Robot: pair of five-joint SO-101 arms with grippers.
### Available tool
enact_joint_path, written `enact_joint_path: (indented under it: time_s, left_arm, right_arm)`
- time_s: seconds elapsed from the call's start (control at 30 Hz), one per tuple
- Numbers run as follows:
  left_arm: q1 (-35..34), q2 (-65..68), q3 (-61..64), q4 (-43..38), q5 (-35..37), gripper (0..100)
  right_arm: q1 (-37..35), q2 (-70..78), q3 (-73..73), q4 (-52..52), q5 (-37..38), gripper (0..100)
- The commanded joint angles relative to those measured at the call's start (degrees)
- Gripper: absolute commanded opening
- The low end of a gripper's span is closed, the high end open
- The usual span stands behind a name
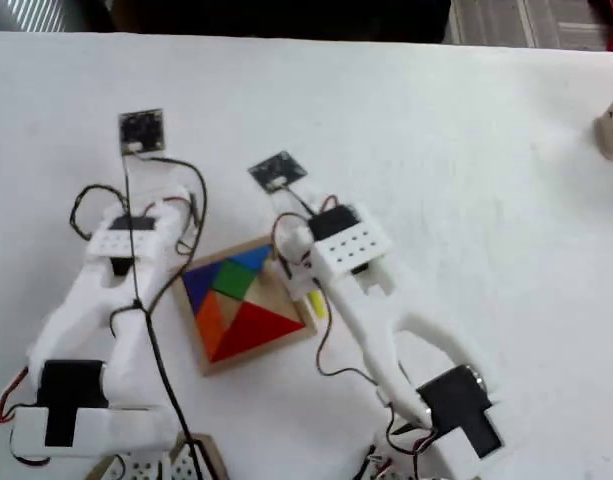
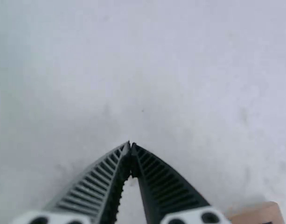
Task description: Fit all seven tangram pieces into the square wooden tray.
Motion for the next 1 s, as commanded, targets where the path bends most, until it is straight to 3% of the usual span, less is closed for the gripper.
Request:
enact_joint_path:
  time_s: [0.0, 0.47, 0.53, 0.67, 0.77, 0.97]
  left_arm:
    - [-1.9, -3.2, -2.7, 0.0, -0.1, 2]
    - [-1.5, -3.2, -2.9, 1.7, -0.1, 2]
    - [-1.5, -3.2, -2.9, 1.7, -0.1, 2]
    - [-1.5, -3.2, -3.0, 1.7, -0.1, 2]
    - [-1.5, -3.2, -3.0, 1.7, -0.1, 2]
    - [-1.5, -3.2, -3.0, 1.7, -0.1, 2]
  right_arm:
    - [-1.8, 0.8, -2.7, -4.6, -2.8, 1.7]
    - [-5.3, 12.9, -10.1, -6.1, -11.0, 2.6]
    - [-6.4, 13.0, -10.1, -5.9, -10.9, 7.0]
    - [-8.1, 13.1, -10.3, -5.0, -10.0, 25.2]
    - [-9.8, 12.8, -10.5, -4.4, -5.6, 36.3]
    - [-11.3, 11.9, -17.7, 6.2, -3.1, 37.7]
